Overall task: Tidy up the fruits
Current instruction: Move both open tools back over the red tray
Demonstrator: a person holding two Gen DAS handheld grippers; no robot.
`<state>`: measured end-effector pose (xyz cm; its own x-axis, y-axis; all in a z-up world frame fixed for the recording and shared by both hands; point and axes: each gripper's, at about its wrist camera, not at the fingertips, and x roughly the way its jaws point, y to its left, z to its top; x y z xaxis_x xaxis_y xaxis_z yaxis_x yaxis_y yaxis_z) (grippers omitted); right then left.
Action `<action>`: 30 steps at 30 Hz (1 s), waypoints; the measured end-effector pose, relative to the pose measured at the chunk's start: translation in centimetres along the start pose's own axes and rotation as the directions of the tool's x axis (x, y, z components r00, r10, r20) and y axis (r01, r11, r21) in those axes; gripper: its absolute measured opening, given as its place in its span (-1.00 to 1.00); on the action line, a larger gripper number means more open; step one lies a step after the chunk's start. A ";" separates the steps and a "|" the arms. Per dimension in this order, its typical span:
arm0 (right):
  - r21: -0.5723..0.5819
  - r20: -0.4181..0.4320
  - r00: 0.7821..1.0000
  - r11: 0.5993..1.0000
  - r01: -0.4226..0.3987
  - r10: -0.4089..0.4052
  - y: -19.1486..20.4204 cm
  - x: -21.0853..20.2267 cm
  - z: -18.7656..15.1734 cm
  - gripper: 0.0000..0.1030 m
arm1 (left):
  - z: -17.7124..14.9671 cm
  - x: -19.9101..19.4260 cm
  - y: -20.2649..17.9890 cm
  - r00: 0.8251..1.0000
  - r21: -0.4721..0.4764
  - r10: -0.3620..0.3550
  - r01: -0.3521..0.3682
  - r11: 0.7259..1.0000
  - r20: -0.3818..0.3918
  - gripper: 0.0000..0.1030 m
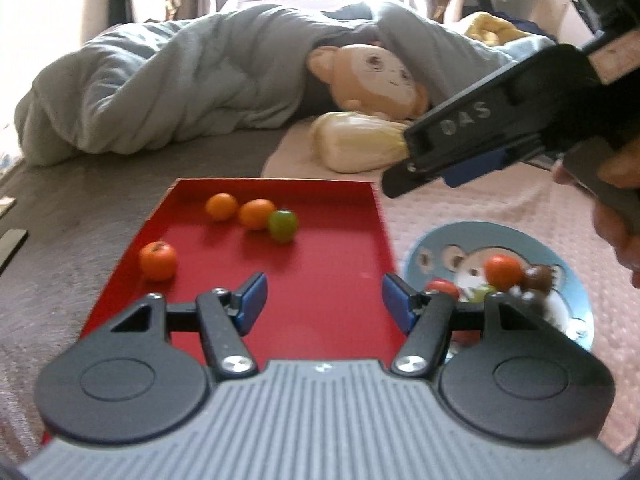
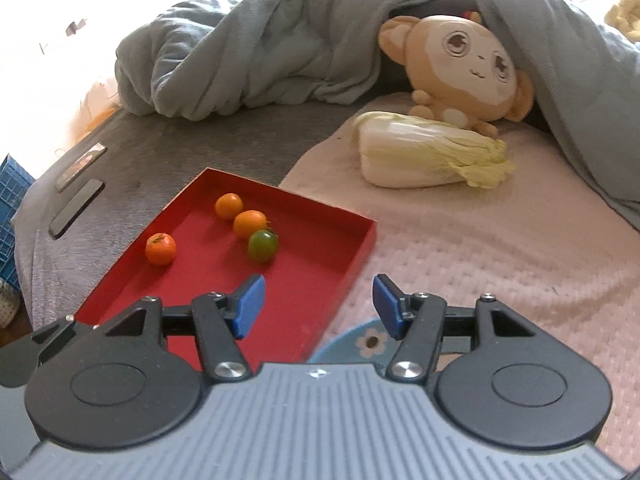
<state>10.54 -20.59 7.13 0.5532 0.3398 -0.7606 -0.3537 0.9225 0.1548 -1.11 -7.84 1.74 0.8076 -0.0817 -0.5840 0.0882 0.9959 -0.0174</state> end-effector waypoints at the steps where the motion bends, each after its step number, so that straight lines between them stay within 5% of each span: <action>1: -0.006 -0.003 1.000 1.000 -0.005 0.005 0.3 0.3 0.1 0.27 | 0.0 0.1 0.4 1.000 -0.008 0.007 -0.007 1.000 -0.002 0.28; 30: -0.160 -0.063 0.998 0.987 -0.032 0.022 5.2 7.2 0.6 0.27 | -0.1 4.4 7.6 0.990 -0.126 0.121 -0.129 0.984 -0.068 0.28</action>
<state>13.20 -13.26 2.84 0.4967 0.3482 -0.7951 -0.4872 0.8699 0.0766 3.05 -0.63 -1.10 0.7710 0.0422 -0.6354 -0.0910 0.9949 -0.0443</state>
